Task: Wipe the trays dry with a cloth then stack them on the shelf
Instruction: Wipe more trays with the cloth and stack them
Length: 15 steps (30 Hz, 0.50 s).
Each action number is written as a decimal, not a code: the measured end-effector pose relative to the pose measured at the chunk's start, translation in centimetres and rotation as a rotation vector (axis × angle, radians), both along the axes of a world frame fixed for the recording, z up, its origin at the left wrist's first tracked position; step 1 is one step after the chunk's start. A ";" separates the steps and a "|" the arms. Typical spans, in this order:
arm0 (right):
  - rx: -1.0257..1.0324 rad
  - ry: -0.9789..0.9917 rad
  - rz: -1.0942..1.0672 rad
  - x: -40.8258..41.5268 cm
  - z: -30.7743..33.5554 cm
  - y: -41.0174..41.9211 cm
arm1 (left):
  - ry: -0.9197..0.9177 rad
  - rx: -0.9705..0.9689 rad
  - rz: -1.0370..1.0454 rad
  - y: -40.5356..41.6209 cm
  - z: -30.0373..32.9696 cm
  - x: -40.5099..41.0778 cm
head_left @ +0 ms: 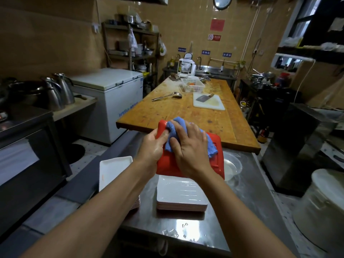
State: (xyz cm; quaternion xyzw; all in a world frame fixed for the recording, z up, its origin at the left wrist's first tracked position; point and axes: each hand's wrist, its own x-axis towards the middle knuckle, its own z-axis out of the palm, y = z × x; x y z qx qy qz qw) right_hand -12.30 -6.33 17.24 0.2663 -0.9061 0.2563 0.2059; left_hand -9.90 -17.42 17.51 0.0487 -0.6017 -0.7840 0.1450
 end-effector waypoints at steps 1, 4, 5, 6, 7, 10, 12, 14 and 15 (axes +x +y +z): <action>0.012 0.023 -0.010 -0.4 0.2 -0.1 | 0.002 -0.003 0.008 -0.1 0.0 0.3; 0.033 0.028 -0.067 -1.5 0.0 0.9 | -0.025 0.044 0.046 -1.1 0.2 1.0; 0.028 0.014 -0.094 -2.0 -0.3 1.5 | -0.033 0.066 0.052 -1.5 0.3 1.2; 0.008 -0.011 -0.111 -2.4 -0.6 2.0 | -0.038 0.081 0.056 -2.0 0.4 1.4; -0.041 -0.061 -0.109 -2.8 -0.9 2.5 | -0.044 0.094 0.058 -2.4 0.4 1.6; -0.238 -0.256 -0.059 -2.7 -1.6 2.9 | -0.068 0.158 0.095 -3.5 0.1 1.9; -0.232 -0.283 -0.038 -2.2 -2.5 2.7 | -0.089 0.204 0.141 -4.3 -0.4 2.0; -0.259 -0.306 -0.050 -1.7 -3.7 2.5 | -0.101 0.223 0.170 -5.2 -0.9 2.0; -0.291 -0.314 -0.060 -1.4 -4.2 2.3 | -0.104 0.225 0.176 -5.6 -1.2 2.1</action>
